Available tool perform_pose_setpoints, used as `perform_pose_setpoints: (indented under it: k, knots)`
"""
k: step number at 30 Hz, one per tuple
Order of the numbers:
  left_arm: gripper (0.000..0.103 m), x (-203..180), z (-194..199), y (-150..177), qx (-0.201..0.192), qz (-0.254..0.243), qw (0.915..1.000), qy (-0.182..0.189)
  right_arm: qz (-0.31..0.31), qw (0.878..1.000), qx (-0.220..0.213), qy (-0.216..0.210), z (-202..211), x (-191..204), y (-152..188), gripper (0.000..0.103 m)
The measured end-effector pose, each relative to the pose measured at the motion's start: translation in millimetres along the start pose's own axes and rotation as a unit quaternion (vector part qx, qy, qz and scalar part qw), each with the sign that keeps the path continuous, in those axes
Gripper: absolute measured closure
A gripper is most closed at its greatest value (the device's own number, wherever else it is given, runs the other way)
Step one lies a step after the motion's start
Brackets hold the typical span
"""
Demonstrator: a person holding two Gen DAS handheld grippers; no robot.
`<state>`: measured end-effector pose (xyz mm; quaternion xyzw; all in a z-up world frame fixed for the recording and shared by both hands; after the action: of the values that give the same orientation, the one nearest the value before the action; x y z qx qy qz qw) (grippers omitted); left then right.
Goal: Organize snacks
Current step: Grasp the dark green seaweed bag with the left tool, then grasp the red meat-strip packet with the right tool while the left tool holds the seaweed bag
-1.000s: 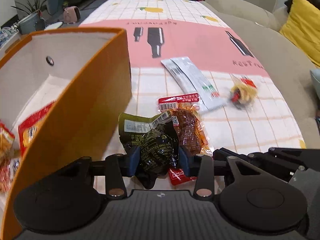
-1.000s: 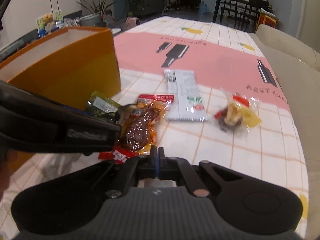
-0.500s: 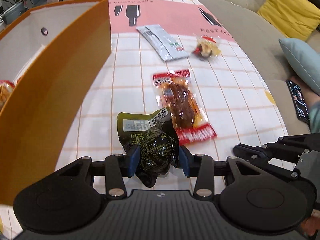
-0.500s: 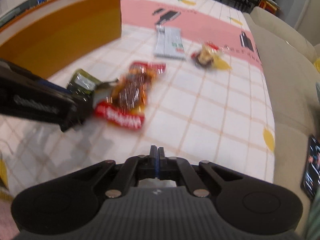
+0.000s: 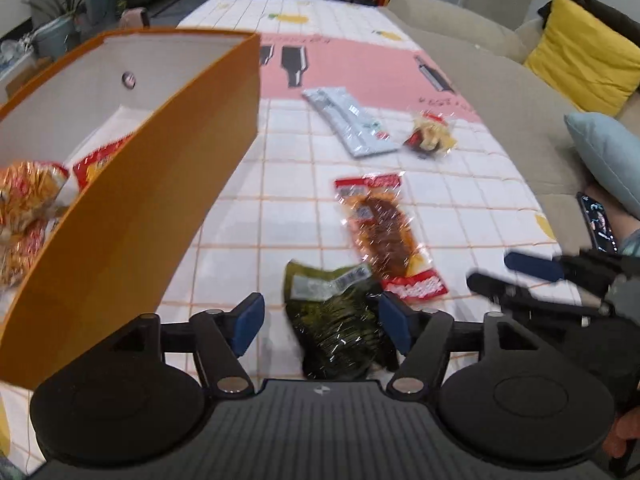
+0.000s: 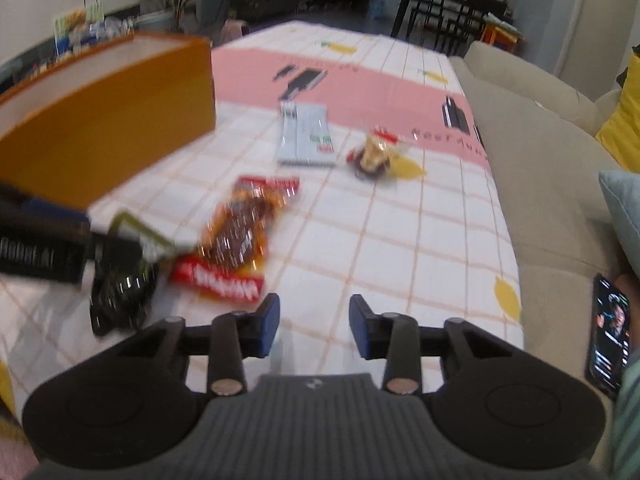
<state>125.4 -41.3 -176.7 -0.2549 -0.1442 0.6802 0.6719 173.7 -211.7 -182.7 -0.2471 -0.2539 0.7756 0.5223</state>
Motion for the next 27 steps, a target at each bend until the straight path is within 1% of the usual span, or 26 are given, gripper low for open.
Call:
perform_pose_setpoints:
  k: [2, 3, 7, 10, 12, 13, 14, 15, 17, 19, 20, 23, 25, 27]
  knots:
    - [0.024, 7, -5, 5, 0.017, 0.016, 0.9997, -0.010, -0.010, 1.000, -0.016, -0.010, -5, 4, -11, 0.061]
    - [0.022, 11, -7, 7, 0.024, 0.027, 0.9993, -0.008, -0.017, 0.999, -0.024, -0.014, -6, 6, -15, 0.061]
    - [0.020, 15, -17, 11, 0.047, 0.073, 0.9958, 0.029, -0.028, 0.999, -0.034, -0.031, -18, 13, -24, 0.061]
    - [0.020, 12, -24, 15, 0.054, 0.085, 0.9937, 0.049, -0.025, 0.999, -0.030, -0.035, -25, 14, -22, 0.061]
    - [0.026, 9, -27, 16, 0.055, 0.085, 0.9931, 0.060, -0.027, 0.999, -0.027, -0.036, -27, 13, -19, 0.061]
    - [0.033, 7, -27, 16, 0.055, 0.080, 0.9932, 0.064, -0.029, 0.999, -0.027, -0.037, -28, 12, -19, 0.061]
    - [0.036, 4, -28, 16, 0.054, 0.071, 0.9941, 0.062, -0.031, 0.998, -0.028, -0.039, -29, 11, -19, 0.061]
    - [0.043, 2, -28, 16, 0.052, 0.060, 0.9953, 0.056, -0.032, 0.998, -0.028, -0.040, -29, 10, -19, 0.061]
    - [0.046, -4, -28, 18, 0.050, 0.041, 0.9965, 0.053, -0.032, 0.998, -0.031, -0.042, -31, 11, -21, 0.061]
    - [0.057, -9, -27, 19, 0.053, 0.032, 0.9962, 0.061, -0.031, 0.998, -0.034, -0.047, -33, 12, -23, 0.061]
    - [0.057, -10, -28, 19, 0.057, 0.036, 0.9955, 0.067, -0.028, 0.998, -0.034, -0.050, -34, 14, -23, 0.061]
    - [0.059, -8, -28, 18, 0.054, 0.041, 0.9957, 0.063, -0.025, 0.997, -0.036, -0.058, -38, 20, -27, 0.061]
    - [0.059, 0, -26, 14, 0.044, 0.048, 0.9966, 0.050, -0.026, 0.997, -0.034, -0.066, -42, 24, -29, 0.057]
    - [0.059, 9, -23, 9, 0.030, 0.048, 0.9981, 0.025, -0.032, 0.996, -0.033, -0.074, -46, 27, -31, 0.050]
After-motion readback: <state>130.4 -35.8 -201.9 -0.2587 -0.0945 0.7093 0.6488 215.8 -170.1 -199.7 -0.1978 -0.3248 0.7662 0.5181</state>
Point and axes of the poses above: each gripper's, at about its wrist camera, not at the fingertips, and z roughly against the way its jaws point, x to its left, y to its underside, the point moved 9 cm from there along -z, roughly the way its jaws point, and after that the axes turned 4 degrees about z, right-handed, at the moved point
